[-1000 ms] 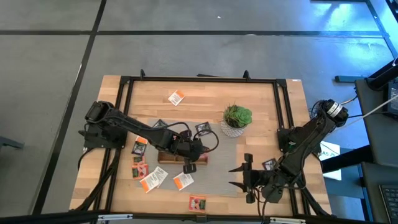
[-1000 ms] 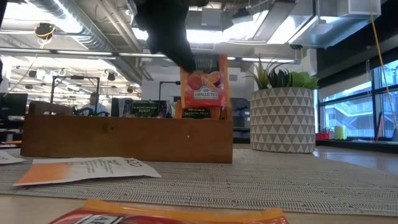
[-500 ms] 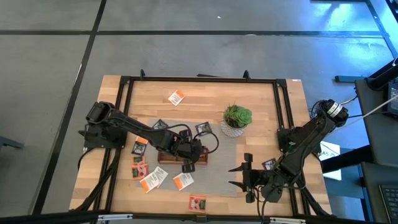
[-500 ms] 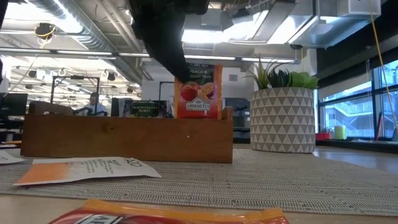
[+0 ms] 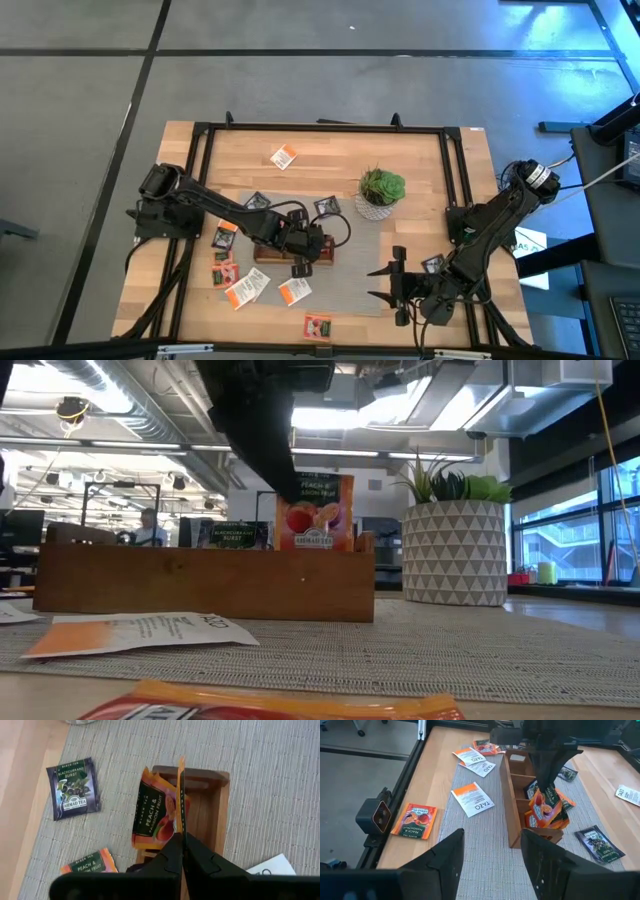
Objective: Pick & Place Tea
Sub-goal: Put the orange tea bag into the right section of the wooden organizer
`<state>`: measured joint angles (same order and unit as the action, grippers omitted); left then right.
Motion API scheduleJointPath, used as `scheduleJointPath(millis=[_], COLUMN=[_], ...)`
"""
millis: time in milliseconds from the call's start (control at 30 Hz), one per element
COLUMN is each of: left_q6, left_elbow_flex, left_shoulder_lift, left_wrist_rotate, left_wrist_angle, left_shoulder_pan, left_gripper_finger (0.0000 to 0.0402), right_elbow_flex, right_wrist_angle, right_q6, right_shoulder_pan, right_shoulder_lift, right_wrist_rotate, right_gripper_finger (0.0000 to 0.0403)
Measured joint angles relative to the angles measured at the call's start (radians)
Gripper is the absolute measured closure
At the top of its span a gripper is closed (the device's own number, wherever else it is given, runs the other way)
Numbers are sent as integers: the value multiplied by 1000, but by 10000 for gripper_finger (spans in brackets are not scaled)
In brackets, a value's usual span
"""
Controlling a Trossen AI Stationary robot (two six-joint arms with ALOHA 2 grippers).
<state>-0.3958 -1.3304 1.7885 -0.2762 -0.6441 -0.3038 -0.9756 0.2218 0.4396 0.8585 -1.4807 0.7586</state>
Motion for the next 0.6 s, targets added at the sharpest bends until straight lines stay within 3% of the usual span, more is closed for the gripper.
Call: scheduleJointPath(millis=[600], left_q6=[24], left_elbow_flex=[0], left_shoulder_lift=[0], left_wrist_rotate=[-22], left_wrist_angle=[13], left_shoulder_pan=[0], left_gripper_finger=[371], right_elbow_flex=[0], right_wrist_angle=[0], right_q6=[0], right_shoulder_pan=[0], right_shoulder_lift=[0], right_wrist_rotate=[0], right_gripper_finger=[207])
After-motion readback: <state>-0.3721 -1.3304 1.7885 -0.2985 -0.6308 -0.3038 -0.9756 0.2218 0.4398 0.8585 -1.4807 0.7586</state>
